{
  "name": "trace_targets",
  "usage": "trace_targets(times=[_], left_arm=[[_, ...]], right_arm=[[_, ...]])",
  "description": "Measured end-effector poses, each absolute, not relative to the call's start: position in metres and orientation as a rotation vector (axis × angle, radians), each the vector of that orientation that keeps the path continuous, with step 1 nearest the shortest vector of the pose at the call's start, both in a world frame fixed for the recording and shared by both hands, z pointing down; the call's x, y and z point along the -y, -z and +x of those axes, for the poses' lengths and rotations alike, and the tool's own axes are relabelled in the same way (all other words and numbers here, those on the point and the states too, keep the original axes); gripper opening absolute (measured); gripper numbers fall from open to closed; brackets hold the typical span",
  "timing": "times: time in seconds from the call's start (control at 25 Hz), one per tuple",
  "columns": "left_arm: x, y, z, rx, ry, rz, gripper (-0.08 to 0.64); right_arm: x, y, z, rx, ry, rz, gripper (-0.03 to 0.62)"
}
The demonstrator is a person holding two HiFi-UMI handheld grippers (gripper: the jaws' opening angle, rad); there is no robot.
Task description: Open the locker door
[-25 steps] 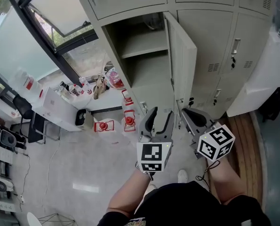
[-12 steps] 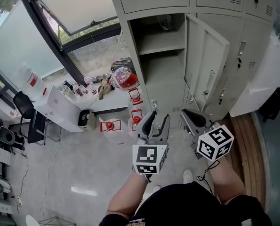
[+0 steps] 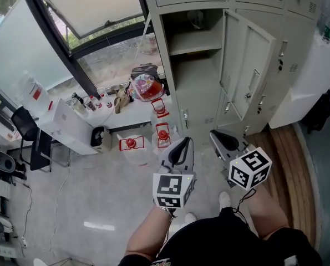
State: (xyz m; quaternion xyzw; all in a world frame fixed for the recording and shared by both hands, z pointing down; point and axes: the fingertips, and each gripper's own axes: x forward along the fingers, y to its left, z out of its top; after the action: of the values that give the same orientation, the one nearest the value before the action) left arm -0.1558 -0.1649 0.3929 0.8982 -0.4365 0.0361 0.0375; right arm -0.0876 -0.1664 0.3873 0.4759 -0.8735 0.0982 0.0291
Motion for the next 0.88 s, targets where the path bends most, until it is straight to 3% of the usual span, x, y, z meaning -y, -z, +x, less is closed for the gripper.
trace_targets(times=[0.88], left_arm=[[0.094,-0.395,-0.142,1.095,-0.085,2.859,0.021]], right_arm=[[0.091,-0.389,-0.081,2.611,-0.248,1.639,0.054]])
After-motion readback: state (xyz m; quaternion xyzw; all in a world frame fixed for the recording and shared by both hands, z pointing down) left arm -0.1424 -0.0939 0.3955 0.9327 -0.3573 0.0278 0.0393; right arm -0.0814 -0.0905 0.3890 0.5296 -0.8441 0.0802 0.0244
